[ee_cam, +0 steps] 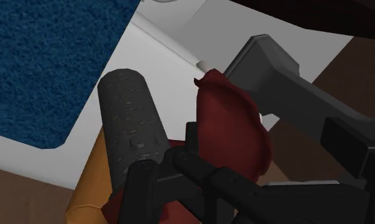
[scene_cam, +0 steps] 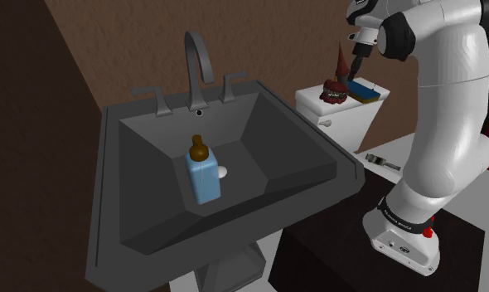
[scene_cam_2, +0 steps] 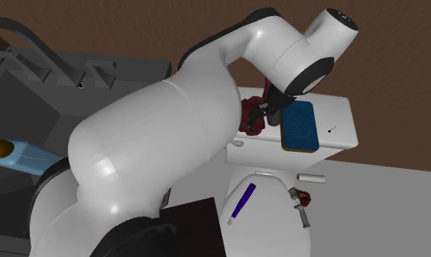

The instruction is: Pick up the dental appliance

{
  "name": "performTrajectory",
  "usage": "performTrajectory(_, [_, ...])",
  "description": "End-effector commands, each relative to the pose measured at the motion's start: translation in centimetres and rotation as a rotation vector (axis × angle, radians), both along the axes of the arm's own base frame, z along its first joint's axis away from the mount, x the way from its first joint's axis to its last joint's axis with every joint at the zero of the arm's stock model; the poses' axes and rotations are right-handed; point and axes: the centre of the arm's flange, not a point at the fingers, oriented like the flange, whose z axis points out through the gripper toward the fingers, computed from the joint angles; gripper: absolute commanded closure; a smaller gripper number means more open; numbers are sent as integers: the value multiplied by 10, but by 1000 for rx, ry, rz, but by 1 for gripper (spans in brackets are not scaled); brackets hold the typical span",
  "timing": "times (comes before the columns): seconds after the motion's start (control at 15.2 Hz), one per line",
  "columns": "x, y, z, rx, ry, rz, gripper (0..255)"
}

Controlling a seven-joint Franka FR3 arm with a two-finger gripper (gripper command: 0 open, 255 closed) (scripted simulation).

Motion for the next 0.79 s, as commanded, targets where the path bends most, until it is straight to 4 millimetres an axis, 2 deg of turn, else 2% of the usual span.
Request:
performTrajectory(0.0, [2, -6, -13, 4, -1, 5, 0])
performTrajectory(0.33, [2, -6, -39, 4, -1, 5, 0])
performTrajectory(0.46, [2, -6, -42, 4, -1, 5, 0])
performTrajectory(0.53, [2, -6, -42, 4, -1, 5, 255])
performTrajectory(0.73, [3, -6, -42, 4, -1, 5, 255])
